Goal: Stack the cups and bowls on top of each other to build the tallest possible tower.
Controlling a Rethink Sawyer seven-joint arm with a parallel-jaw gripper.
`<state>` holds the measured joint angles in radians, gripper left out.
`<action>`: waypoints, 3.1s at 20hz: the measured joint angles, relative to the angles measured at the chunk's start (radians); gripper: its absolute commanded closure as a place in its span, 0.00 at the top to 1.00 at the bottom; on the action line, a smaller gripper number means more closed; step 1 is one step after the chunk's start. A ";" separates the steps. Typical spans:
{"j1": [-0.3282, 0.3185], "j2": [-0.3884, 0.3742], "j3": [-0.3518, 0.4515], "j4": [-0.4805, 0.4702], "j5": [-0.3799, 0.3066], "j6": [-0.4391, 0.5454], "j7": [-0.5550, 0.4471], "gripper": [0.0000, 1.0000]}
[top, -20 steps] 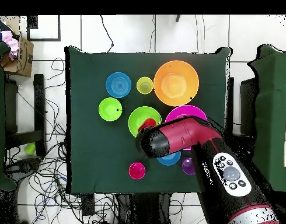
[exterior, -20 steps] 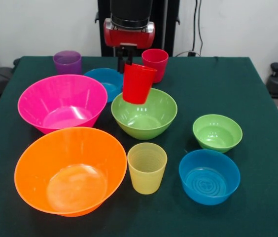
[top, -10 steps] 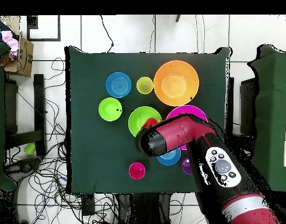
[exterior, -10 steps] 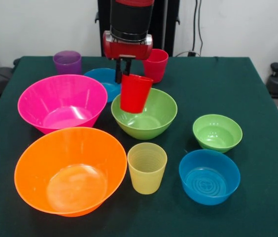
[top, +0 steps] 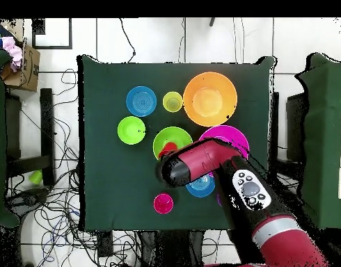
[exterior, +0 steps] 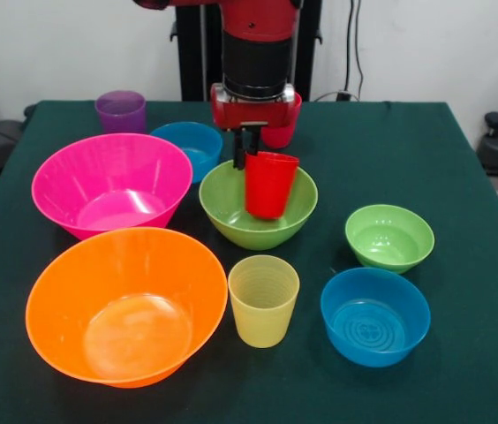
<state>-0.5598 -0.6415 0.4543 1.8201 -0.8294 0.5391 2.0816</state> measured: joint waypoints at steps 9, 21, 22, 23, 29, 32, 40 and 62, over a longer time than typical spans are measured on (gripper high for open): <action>0.010 0.024 -0.015 -0.010 0.001 -0.019 0.000 0.00; 0.006 0.024 -0.020 -0.018 0.023 -0.019 0.000 0.00; 0.006 0.024 -0.021 -0.018 0.025 -0.019 0.000 0.00; 0.006 0.024 -0.022 -0.019 0.026 -0.019 0.000 0.00; 0.004 0.023 -0.026 -0.020 0.033 -0.019 0.000 0.00; -0.001 0.019 -0.026 -0.020 0.042 -0.019 0.000 0.00; -0.005 0.019 -0.033 -0.020 0.045 -0.019 0.000 0.00; 0.010 0.027 -0.067 -0.045 0.045 -0.019 0.000 0.00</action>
<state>-0.5496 -0.6149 0.3869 1.7747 -0.7839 0.5204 2.0816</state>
